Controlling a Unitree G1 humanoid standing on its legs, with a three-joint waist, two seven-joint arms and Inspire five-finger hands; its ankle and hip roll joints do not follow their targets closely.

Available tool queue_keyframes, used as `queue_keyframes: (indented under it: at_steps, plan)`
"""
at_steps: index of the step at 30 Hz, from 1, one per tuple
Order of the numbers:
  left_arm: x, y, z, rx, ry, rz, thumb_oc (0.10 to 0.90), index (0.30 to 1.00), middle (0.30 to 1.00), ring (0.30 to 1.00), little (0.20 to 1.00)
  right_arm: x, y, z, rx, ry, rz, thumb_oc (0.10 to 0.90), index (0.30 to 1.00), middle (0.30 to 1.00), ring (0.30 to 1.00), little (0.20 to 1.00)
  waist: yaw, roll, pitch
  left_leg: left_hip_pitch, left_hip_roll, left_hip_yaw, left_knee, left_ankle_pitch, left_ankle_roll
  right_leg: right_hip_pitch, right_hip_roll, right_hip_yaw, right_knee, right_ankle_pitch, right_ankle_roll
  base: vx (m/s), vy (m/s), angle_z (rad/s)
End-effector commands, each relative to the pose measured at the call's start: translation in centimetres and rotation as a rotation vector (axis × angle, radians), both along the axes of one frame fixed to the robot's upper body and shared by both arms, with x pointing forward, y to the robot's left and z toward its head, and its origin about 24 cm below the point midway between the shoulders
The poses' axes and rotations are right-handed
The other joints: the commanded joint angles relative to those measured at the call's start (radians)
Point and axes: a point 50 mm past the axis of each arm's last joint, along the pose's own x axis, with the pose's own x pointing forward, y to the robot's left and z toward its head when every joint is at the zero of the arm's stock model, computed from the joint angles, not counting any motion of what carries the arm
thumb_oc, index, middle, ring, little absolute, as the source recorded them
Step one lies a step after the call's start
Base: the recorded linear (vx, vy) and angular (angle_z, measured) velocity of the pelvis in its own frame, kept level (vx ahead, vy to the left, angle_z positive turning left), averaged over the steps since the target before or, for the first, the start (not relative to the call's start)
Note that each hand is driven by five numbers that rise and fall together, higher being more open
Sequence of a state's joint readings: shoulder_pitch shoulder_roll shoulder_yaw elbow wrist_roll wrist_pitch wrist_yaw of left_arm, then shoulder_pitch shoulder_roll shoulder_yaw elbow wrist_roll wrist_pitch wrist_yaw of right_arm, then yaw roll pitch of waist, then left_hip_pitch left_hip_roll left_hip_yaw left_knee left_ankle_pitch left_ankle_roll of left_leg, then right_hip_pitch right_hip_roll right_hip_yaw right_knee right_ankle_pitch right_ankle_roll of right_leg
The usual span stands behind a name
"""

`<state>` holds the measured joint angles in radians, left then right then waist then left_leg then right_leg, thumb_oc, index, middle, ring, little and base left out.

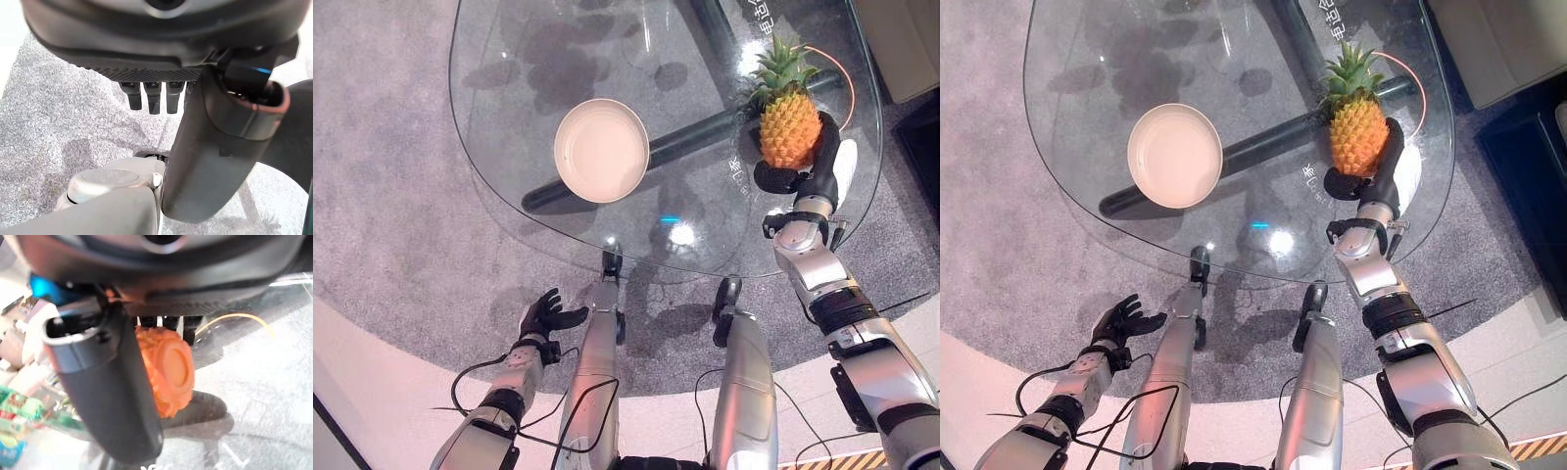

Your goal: Pick up the fruit to the plate

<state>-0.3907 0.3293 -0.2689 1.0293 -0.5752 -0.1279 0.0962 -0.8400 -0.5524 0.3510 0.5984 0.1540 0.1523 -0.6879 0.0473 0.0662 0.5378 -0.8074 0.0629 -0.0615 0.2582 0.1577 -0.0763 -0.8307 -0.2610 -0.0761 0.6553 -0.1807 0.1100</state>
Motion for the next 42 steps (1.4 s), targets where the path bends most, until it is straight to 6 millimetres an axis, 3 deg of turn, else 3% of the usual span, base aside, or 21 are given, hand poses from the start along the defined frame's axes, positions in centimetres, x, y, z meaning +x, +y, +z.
queue_keyframes:
  at_steps: [1,6,7,8,9,11,12,13,21,22,33,39,42]
  plan:
    - [-1.2,1.4,-0.8,0.055,0.056,0.002,0.800,0.900,0.900,0.900,0.900,0.3,-1.4,4.8,-0.158,-0.093,-0.033,0.100,0.300,0.300,0.300,0.200,0.023,0.022,-0.018,0.006,0.019,0.042,0.196,-0.187,0.038,0.017,-0.010,0.000,-0.174,0.176,0.008,-0.01,-0.020,0.06]
    - [-1.2,1.5,-0.7,0.056,0.052,0.000,0.800,0.900,0.900,0.900,0.900,0.4,-1.4,5.3,-0.197,-0.090,-0.043,0.100,0.300,0.300,0.300,0.200,0.025,0.023,-0.018,0.007,0.018,0.040,0.192,-0.186,0.037,0.018,-0.009,-0.001,-0.176,0.178,0.009,0.00,0.000,0.00]
    - [-0.6,1.5,-0.2,0.055,0.035,0.001,0.800,0.900,0.900,0.900,0.900,0.4,-1.4,6.0,-0.201,-0.107,-0.044,0.100,0.300,0.300,0.300,0.200,0.024,0.022,-0.018,-0.023,0.015,0.041,0.184,-0.155,0.042,-0.009,-0.011,-0.006,-0.189,0.207,0.001,0.00,0.000,0.00]
    - [-1.1,1.4,-0.6,0.052,0.049,0.000,0.800,0.900,0.900,0.900,0.900,0.4,-1.4,5.4,-0.209,-0.093,-0.044,0.100,0.300,0.300,0.300,0.200,0.025,0.024,-0.018,0.008,0.017,0.040,0.192,-0.187,0.038,0.018,-0.011,-0.001,-0.178,0.178,0.009,-0.08,0.020,0.00]
    - [-0.6,1.4,-0.2,0.051,0.031,0.002,0.800,0.900,0.900,0.900,0.900,0.4,-1.3,6.1,-0.210,-0.111,-0.045,0.100,0.300,0.300,0.300,0.200,0.023,0.022,-0.018,-0.023,0.014,0.042,0.185,-0.156,0.043,-0.007,-0.013,-0.006,-0.191,0.207,0.001,0.00,0.000,0.00]
    - [-1.0,1.5,-0.5,0.047,0.044,0.003,0.800,0.900,0.900,0.900,0.900,0.3,-1.3,5.5,-0.213,-0.102,-0.041,0.100,0.300,0.300,0.300,0.200,0.024,0.023,-0.018,0.008,0.017,0.040,0.192,-0.188,0.038,0.017,-0.011,0.000,-0.177,0.177,0.010,0.00,0.000,0.00]
    - [-0.4,1.6,0.0,0.045,0.025,0.007,0.800,0.900,0.900,0.900,0.900,0.3,-1.2,6.1,-0.212,-0.122,-0.041,0.100,0.300,0.300,0.300,0.200,0.022,0.022,-0.018,-0.022,0.015,0.042,0.184,-0.157,0.043,-0.009,-0.012,-0.006,-0.191,0.206,0.001,0.06,-0.004,0.02]
    - [-0.9,1.6,-0.4,0.042,0.040,0.010,0.800,0.900,0.900,0.900,0.900,0.2,-1.2,5.5,-0.210,-0.113,-0.037,0.100,0.300,0.300,0.300,0.200,0.023,0.023,-0.018,0.009,0.017,0.041,0.190,-0.188,0.039,0.018,-0.010,-0.001,-0.178,0.176,0.009,0.00,0.000,0.00]
    - [-0.8,2.6,0.1,-0.061,-0.009,0.147,0.800,0.900,0.900,0.900,0.900,-0.3,-0.9,5.4,-0.197,-0.165,-0.030,0.100,0.300,0.300,0.300,0.200,0.019,0.019,-0.018,0.010,0.020,0.042,0.185,-0.187,0.038,0.016,-0.009,0.000,-0.174,0.171,0.010,0.00,-0.001,0.00]
    - [-0.3,2.7,0.6,-0.066,-0.029,0.154,0.800,0.900,0.900,0.900,0.900,-0.3,-0.8,6.0,-0.197,-0.183,-0.031,0.100,0.300,0.300,0.300,0.200,0.017,0.018,-0.018,-0.020,0.018,0.044,0.178,-0.157,0.043,-0.010,-0.010,-0.005,-0.186,0.199,0.002,-0.07,0.000,0.00]
    - [1.7,6.0,5.0,-0.186,-0.296,0.510,0.800,0.900,0.900,0.900,0.900,-1.4,0.4,5.5,-0.183,-0.312,0.000,0.100,0.300,0.300,0.300,0.200,0.009,0.012,-0.018,-0.009,0.017,0.040,0.170,-0.152,0.037,-0.004,-0.006,-0.002,-0.173,0.183,-0.002,-0.01,0.000,0.00]
    - [3.3,7.1,8.6,-0.222,-0.472,0.614,0.800,0.900,0.900,0.900,0.900,-1.9,1.2,4.7,-0.139,-0.362,0.044,0.100,0.300,0.300,0.300,0.200,0.001,0.001,-0.018,-0.005,0.020,0.041,0.164,-0.151,0.032,0.001,-0.003,-0.004,-0.173,0.178,-0.003,0.00,-0.017,0.01]
    - [4.2,7.5,11.3,-0.238,-0.597,0.661,0.800,0.900,0.900,0.900,0.900,-2.4,2.0,4.5,-0.128,-0.396,0.085,0.100,0.300,0.300,0.300,0.200,-0.007,-0.003,-0.018,-0.006,0.022,0.041,0.159,-0.148,0.030,0.001,0.002,-0.001,-0.176,0.176,-0.005,0.00,0.000,0.00]
